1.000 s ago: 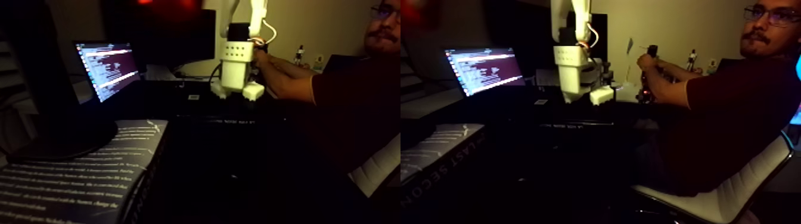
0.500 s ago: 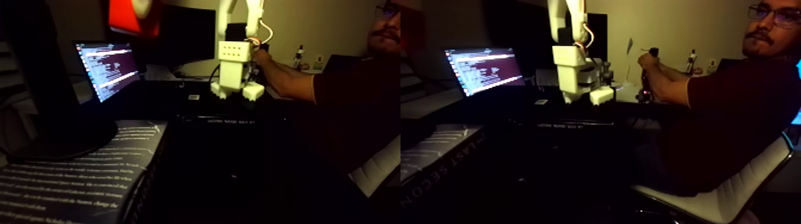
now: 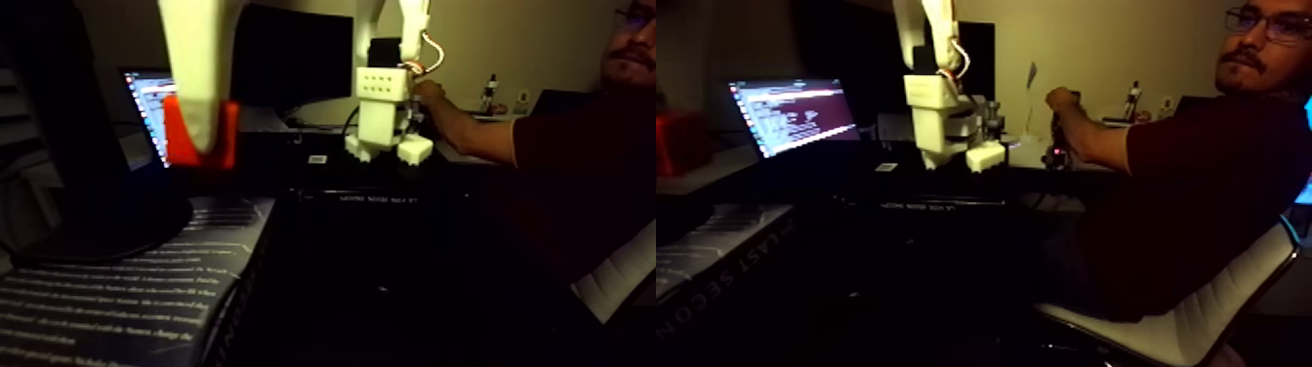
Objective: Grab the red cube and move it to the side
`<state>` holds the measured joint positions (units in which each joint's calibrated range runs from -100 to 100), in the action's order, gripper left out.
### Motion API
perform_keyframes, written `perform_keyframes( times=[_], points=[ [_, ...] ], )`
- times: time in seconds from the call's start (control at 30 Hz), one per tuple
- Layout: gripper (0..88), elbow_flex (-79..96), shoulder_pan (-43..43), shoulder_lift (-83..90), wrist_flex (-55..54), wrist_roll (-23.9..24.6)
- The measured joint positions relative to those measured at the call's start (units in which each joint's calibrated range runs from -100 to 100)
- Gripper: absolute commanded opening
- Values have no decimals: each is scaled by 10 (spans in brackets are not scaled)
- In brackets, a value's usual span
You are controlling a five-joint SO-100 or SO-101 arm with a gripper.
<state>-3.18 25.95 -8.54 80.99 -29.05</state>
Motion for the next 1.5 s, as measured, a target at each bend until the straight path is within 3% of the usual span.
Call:
perform_keyframes(
  times=[0.47,1.13,1.5],
  points=[
    [23,82,29,-34,-64,2],
    [26,126,29,-34,-143,44],
    [238,129,29,-34,-144,35]
  ],
)
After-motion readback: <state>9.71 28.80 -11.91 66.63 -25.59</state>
